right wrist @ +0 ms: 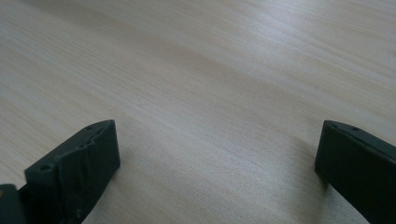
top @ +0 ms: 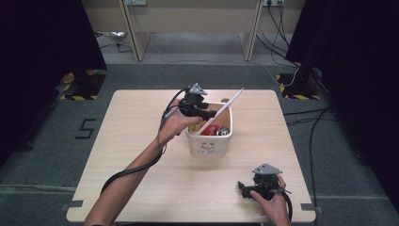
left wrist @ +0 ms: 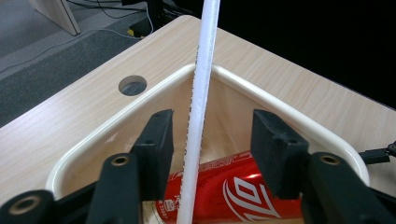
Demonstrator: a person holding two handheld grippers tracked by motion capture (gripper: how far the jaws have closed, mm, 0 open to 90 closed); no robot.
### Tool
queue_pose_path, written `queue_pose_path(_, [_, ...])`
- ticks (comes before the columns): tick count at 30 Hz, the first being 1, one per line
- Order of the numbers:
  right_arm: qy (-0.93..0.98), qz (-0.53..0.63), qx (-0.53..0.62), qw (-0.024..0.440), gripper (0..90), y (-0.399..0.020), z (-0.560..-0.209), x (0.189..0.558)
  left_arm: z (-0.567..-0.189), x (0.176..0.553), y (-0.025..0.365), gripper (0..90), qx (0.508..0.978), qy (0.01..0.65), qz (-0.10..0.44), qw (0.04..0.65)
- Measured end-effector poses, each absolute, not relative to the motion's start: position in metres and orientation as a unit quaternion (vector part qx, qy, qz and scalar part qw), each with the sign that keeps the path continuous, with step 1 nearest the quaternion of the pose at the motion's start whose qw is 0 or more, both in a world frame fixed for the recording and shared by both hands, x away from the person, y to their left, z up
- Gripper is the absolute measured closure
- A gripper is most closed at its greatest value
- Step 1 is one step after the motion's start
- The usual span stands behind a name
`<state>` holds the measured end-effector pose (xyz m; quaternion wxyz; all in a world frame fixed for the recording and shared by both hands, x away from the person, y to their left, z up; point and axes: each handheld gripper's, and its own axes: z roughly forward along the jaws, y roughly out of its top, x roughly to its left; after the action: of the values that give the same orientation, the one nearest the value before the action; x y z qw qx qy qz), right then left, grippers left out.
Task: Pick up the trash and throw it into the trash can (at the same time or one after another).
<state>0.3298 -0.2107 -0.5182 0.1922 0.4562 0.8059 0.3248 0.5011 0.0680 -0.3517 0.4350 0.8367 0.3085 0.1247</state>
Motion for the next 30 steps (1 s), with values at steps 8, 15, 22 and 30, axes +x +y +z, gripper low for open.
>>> queue_pose_path(8, [0.806, 0.325, 0.456, 0.192, 0.2, -0.211, -0.518, 0.330, -0.349, 0.493, 0.071, 30.3, 0.835, 0.317, 0.117, 0.434])
queue_pose_path(15, [0.806, 0.325, 0.456, 0.192, 0.2, -0.211, -0.518, 0.330, -0.353, 0.481, 0.085, 25.5, 0.835, 0.320, 0.113, 0.433])
queue_pose_path(22, [0.806, 0.325, 0.457, 0.191, 0.2, -0.211, -0.518, 0.330, -0.356, 0.475, 0.100, 20.1, 0.829, 0.328, 0.116, 0.439])
queue_pose_path(30, [0.806, 0.325, 0.457, 0.191, 0.2, -0.211, -0.518, 0.330, -0.360, 0.466, 0.119, 19.5, 0.814, 0.341, 0.119, 0.456])
